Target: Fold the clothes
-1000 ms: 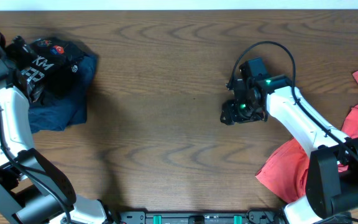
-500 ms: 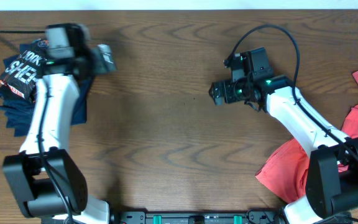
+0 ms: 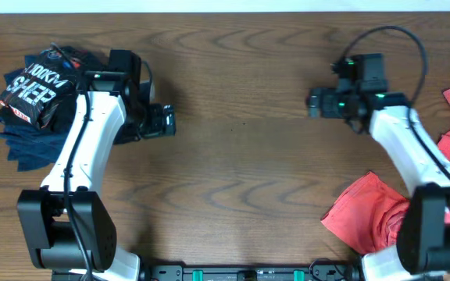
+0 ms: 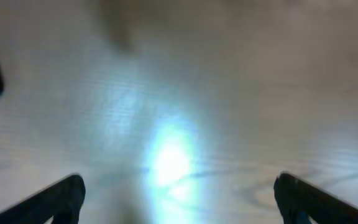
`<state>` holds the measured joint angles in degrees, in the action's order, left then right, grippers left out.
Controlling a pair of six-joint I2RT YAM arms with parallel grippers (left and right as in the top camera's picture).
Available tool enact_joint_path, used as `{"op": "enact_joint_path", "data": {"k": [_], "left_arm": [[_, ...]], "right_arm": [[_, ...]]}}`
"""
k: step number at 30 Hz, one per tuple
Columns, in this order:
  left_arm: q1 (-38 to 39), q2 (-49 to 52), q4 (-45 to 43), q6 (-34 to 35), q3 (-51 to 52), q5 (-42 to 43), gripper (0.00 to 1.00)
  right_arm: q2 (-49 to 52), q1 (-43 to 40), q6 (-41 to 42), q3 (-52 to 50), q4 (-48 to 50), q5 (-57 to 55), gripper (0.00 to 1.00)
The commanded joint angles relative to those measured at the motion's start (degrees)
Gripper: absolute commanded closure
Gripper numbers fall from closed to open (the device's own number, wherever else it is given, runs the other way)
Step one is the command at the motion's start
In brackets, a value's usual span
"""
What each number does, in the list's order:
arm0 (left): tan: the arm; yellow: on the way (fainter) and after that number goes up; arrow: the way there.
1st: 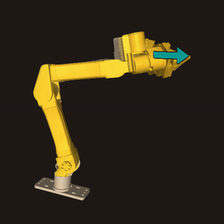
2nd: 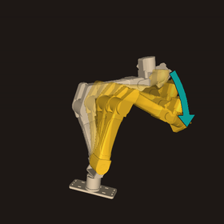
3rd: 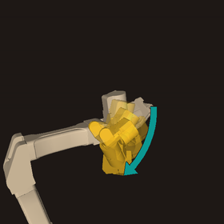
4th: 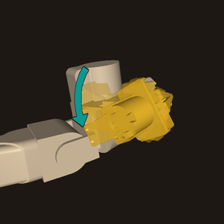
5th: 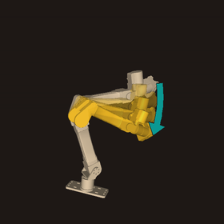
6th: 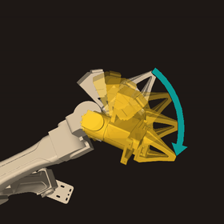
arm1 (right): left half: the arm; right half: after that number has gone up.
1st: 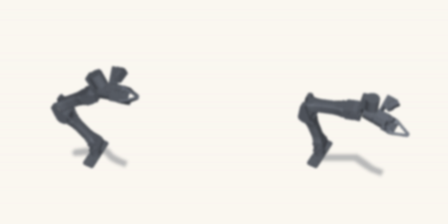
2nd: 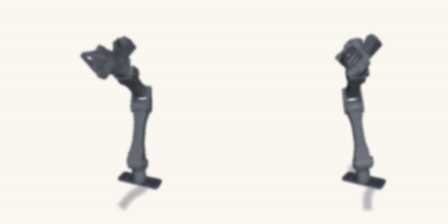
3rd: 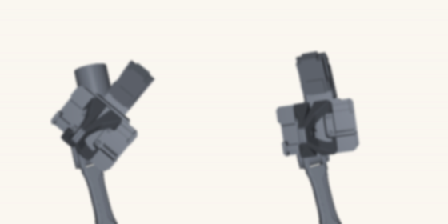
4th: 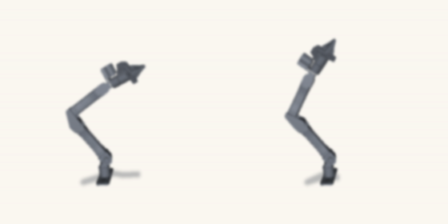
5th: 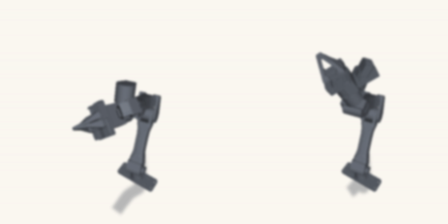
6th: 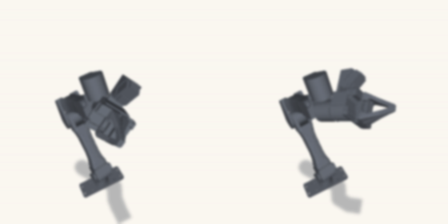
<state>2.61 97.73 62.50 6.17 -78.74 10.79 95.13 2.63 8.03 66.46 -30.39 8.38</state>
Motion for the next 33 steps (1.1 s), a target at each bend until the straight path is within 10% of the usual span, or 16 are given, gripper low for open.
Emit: {"op": "enact_joint_path", "data": {"k": [1, 22, 33], "left_arm": [[0.0, -1.2, 2.2, 0.3, -1.0, -2.9, 0.02], [4.1, -56.1, -24.4, -0.3, 29.5, -5.7, 0.02], [4.1, -61.6, -24.0, -0.3, 29.5, -5.7, 0.02]], "right_arm": [[-9.3, -3.0, -1.7, 0.3, -2.4, -0.9, 0.01], [-54.0, -3.5, 2.2, -29.3, 3.6, -11.6, 0.01], [-55.6, -3.5, 2.2, -33.7, -5.8, -11.6, 0.01]]}}
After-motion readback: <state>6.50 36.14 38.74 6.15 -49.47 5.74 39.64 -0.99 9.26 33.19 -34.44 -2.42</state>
